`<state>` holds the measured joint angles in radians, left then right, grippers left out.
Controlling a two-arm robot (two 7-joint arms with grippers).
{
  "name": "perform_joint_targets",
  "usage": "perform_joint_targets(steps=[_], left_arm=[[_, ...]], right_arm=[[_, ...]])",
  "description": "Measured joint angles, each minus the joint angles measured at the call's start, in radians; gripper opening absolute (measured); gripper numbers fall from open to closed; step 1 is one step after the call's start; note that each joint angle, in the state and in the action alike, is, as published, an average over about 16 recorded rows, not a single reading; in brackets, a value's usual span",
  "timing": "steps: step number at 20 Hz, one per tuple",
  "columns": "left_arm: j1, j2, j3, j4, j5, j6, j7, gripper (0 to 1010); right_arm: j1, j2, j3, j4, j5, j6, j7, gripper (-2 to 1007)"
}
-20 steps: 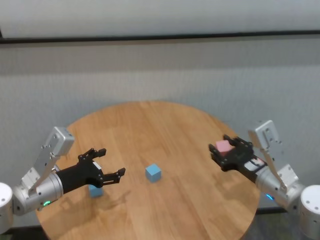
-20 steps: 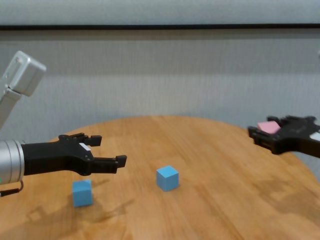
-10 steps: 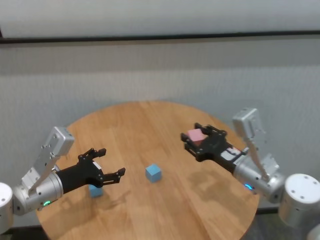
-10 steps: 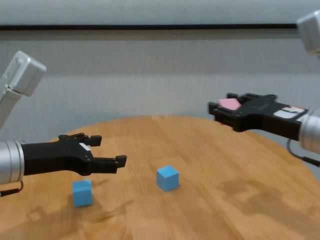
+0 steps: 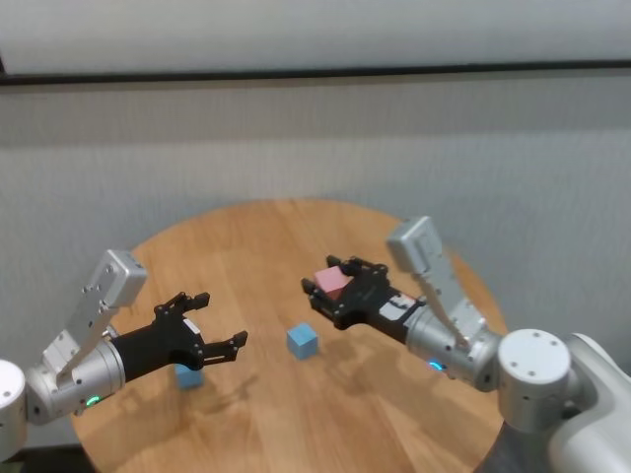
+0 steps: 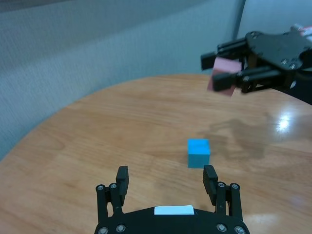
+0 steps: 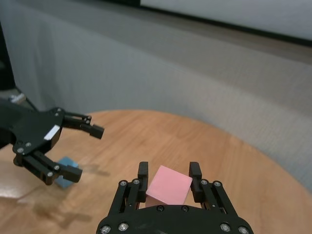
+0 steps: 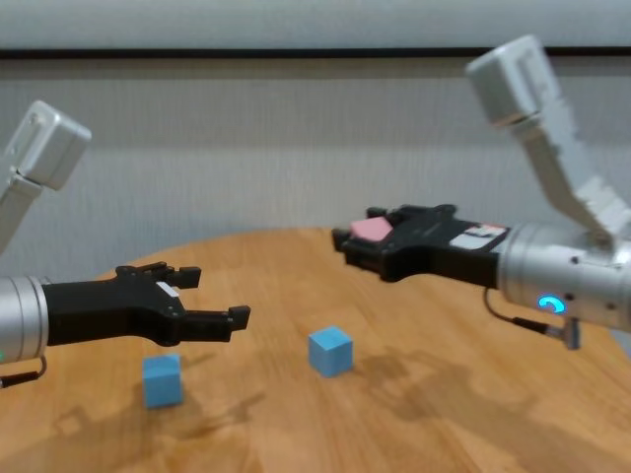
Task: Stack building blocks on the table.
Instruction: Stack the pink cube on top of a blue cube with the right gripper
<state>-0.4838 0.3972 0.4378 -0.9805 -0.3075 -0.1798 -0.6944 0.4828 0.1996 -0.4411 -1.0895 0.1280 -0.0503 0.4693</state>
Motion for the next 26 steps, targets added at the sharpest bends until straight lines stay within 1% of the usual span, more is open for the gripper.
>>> perform_joint_targets(steps=[4, 8, 13, 16, 18, 20, 22, 26], left_arm=[[0.0, 0.0, 0.0, 0.0, 0.0, 0.0, 0.0, 1003], [0.0, 0.0, 0.0, 0.0, 0.0, 0.0, 0.0, 1003], [0.0, 0.0, 0.0, 0.0, 0.0, 0.0, 0.0, 1002], [0.0, 0.0, 0.0, 0.0, 0.0, 0.0, 0.0, 1003], [0.0, 0.0, 0.0, 0.0, 0.0, 0.0, 0.0, 1003], [0.0, 0.0, 0.0, 0.0, 0.0, 0.0, 0.0, 1003], [0.0, 0.0, 0.0, 0.0, 0.0, 0.0, 0.0, 1002], [0.0, 0.0, 0.0, 0.0, 0.0, 0.0, 0.0, 1003]], right_arm=[[0.03, -0.021, -0.036, 0.047, -0.029, 0.014, -0.013, 490], [0.046, -0.041, -0.064, 0.077, -0.058, 0.029, -0.031, 490], [0.047, -0.063, -0.082, 0.093, -0.085, 0.045, -0.053, 490], [0.044, -0.075, -0.087, 0.101, -0.096, 0.042, -0.062, 490], [0.043, -0.082, -0.088, 0.109, -0.101, 0.032, -0.064, 490], [0.043, -0.088, -0.086, 0.121, -0.103, 0.015, -0.062, 490], [0.046, -0.093, -0.084, 0.138, -0.102, -0.01, -0.057, 490], [0.06, -0.101, -0.077, 0.184, -0.097, -0.069, -0.037, 490]])
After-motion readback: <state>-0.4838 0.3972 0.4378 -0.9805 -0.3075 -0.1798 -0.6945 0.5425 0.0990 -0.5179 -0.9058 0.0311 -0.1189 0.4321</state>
